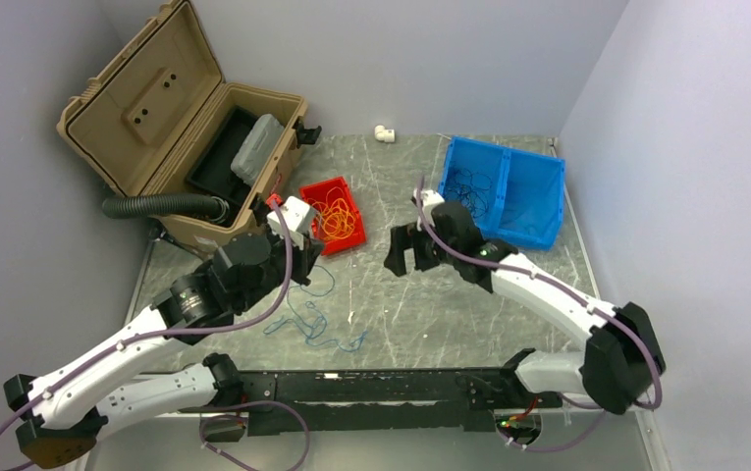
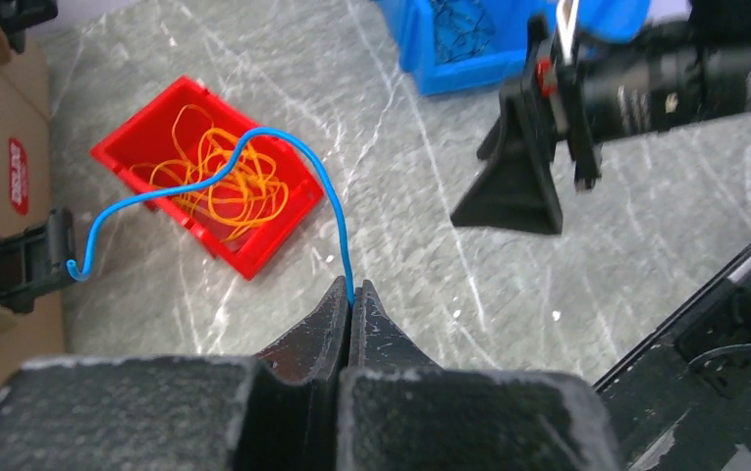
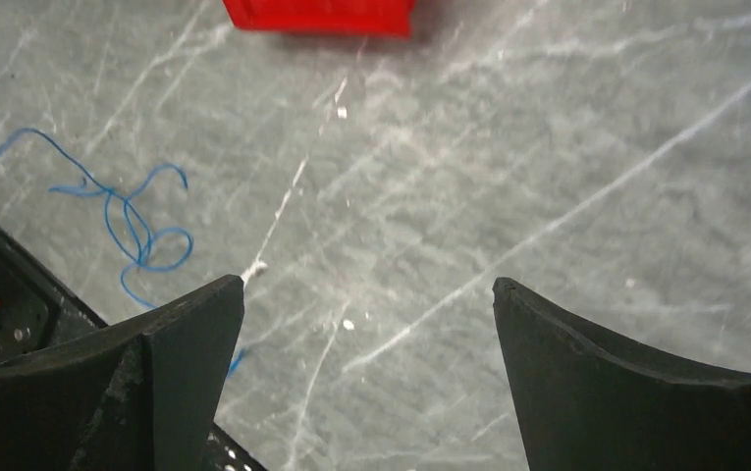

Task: Untangle the cables
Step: Place the cable in the bin, then place the cable at the center of the board.

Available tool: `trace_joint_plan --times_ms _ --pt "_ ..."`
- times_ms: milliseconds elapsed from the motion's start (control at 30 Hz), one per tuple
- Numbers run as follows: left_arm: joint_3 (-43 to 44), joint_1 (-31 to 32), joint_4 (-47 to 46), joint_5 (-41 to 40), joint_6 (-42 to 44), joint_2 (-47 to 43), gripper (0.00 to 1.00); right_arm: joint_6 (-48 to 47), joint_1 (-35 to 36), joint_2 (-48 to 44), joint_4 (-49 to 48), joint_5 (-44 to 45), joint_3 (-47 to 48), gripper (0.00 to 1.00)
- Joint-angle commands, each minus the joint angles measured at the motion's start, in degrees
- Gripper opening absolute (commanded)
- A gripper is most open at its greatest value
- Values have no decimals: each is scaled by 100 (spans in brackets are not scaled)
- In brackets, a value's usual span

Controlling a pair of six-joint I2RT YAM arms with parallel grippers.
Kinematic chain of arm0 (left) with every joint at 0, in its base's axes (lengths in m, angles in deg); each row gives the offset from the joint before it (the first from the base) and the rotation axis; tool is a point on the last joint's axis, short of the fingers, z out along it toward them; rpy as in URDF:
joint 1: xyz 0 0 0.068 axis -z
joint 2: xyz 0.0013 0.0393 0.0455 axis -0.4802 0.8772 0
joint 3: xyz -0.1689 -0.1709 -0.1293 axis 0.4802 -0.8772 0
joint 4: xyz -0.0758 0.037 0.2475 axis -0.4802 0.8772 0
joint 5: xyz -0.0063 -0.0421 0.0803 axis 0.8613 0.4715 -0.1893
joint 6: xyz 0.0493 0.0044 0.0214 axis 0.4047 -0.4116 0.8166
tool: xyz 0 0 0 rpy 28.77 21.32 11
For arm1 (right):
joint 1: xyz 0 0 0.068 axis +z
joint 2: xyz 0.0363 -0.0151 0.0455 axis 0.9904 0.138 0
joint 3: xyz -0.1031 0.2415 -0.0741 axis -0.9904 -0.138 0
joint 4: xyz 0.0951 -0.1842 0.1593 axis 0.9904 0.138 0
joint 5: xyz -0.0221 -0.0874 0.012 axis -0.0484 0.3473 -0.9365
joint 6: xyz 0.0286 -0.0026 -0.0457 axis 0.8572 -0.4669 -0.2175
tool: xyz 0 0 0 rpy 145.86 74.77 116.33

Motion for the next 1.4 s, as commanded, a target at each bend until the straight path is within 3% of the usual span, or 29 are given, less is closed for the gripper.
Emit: trace_joint_plan --times_ms 0,100,367,567,1100,1200,1267,1367 --pt "446 -7 -552 597 -19 193 0 384 -26 -939 -1299 -225 -842 100" --pt "660 -3 -631 903 -144 460 0 431 -29 -1488 -1435 -5 -1274 100" --pt "1421 -3 -1347 1902 -245 1239 0 446 -34 -2484 -750 1582 -1471 100" --pt "2077 -16 -1449 1958 -150 1527 0 455 -38 -2830 -470 1950 -1480 100" --pt "314 -23 -1123 1995 -932 1667 1 583 -37 -2671 168 2089 -1134 100" --pt "408 -23 -742 2007 -881 1761 15 586 -37 -2736 155 1938 -1159 100" --pt "516 -25 -511 1918 -834 1759 35 530 -33 -2741 135 1707 -1164 100" --pt "577 -25 -264 1727 -795 1603 75 475 -37 -2646 150 1374 -1120 100"
